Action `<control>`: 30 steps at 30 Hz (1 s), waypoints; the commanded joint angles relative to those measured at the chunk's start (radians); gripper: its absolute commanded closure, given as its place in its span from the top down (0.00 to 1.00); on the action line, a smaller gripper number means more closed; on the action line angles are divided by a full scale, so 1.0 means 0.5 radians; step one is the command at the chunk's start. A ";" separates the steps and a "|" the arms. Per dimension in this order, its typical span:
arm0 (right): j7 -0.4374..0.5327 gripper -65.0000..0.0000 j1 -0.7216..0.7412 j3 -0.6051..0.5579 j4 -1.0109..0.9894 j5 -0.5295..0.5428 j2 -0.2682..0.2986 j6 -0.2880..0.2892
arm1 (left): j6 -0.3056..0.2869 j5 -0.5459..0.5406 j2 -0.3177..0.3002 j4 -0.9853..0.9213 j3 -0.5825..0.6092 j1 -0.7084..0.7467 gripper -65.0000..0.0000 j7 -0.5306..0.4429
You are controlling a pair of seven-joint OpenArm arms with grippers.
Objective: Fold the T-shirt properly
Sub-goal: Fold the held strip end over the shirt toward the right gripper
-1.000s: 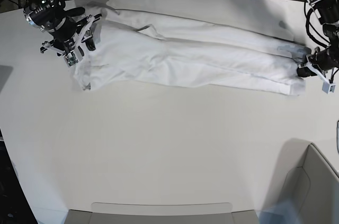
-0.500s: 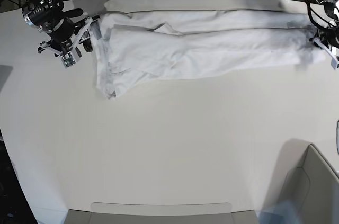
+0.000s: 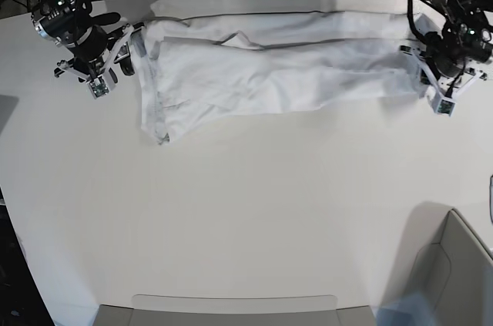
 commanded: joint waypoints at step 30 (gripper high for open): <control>0.030 0.33 0.025 -0.004 0.024 0.017 0.029 0.016 | 0.004 -0.033 0.554 0.120 0.948 -0.136 0.00 -0.021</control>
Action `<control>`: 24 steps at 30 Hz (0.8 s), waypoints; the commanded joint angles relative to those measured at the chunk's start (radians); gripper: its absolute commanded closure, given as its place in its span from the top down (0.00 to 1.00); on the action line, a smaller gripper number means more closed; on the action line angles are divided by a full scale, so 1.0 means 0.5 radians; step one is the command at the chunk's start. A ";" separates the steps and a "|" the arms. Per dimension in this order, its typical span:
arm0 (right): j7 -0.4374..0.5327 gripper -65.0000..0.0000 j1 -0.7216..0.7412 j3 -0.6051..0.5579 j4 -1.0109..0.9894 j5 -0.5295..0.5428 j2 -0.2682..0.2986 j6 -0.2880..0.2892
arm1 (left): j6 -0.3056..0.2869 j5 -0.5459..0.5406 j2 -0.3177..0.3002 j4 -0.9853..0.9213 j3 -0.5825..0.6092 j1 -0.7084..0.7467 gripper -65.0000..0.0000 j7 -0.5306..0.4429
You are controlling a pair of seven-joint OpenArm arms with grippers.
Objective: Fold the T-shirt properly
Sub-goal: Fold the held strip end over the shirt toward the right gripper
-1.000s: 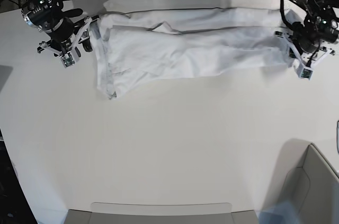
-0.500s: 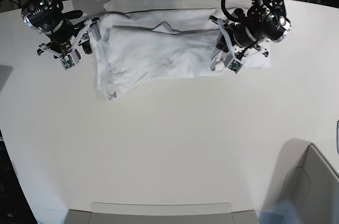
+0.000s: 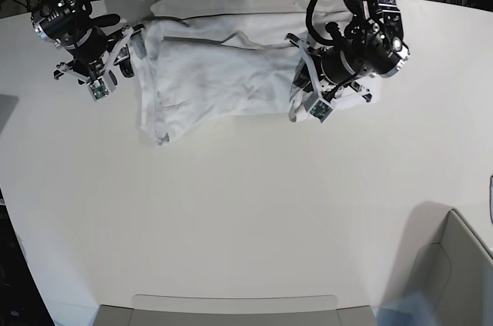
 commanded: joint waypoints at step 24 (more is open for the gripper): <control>0.022 0.33 0.019 0.001 0.026 0.023 0.003 0.016 | 0.010 -0.763 -0.093 -0.060 -0.016 -0.029 0.14 -0.027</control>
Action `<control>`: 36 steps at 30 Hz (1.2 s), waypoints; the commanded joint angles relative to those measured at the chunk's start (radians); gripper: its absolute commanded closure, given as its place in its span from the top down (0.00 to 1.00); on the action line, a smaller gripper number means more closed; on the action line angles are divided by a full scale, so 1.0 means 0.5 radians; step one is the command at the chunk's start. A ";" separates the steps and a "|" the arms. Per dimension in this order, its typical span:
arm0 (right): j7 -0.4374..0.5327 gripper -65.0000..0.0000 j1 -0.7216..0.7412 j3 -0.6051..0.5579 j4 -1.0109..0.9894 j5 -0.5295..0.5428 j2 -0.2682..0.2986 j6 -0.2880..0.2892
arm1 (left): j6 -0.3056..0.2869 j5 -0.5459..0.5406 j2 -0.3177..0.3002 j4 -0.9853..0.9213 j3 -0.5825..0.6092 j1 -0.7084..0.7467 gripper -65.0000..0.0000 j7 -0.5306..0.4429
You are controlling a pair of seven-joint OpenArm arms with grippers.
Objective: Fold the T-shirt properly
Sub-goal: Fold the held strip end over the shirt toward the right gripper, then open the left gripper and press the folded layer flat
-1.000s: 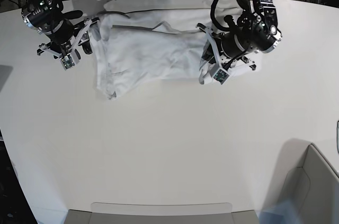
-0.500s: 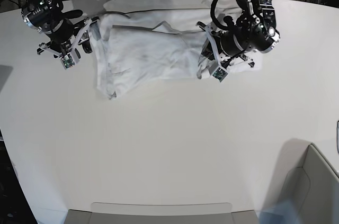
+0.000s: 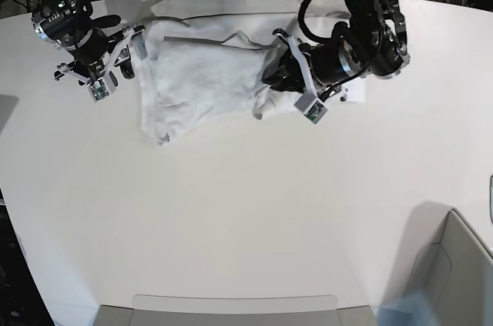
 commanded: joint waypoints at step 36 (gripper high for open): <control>0.020 0.33 0.008 0.005 0.023 0.024 0.010 0.016 | 0.003 -0.024 -0.136 0.003 -0.286 0.000 0.24 -0.027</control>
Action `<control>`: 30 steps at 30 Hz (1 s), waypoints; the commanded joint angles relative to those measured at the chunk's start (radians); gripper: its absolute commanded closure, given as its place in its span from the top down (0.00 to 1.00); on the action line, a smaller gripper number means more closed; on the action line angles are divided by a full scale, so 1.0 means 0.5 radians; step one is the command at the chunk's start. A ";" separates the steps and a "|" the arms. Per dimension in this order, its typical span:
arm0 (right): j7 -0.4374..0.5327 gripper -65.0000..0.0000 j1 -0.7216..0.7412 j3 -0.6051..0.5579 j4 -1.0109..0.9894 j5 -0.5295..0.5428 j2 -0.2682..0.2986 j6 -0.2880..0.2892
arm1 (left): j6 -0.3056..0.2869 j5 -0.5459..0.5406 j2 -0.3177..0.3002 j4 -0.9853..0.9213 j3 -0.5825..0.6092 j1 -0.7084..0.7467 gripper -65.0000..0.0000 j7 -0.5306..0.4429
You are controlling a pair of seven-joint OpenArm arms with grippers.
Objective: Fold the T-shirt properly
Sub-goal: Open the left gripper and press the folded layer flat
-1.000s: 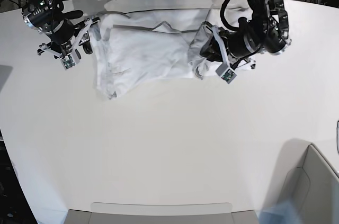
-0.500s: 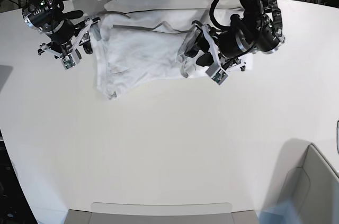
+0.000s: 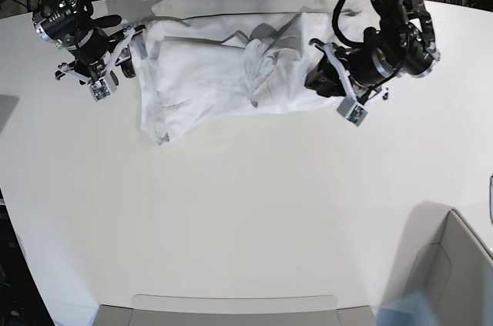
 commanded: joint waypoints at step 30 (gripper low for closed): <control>0.028 0.33 0.100 0.017 0.042 0.713 0.034 0.107 | 0.000 -0.057 -0.032 -0.394 0.405 -0.144 0.19 -0.029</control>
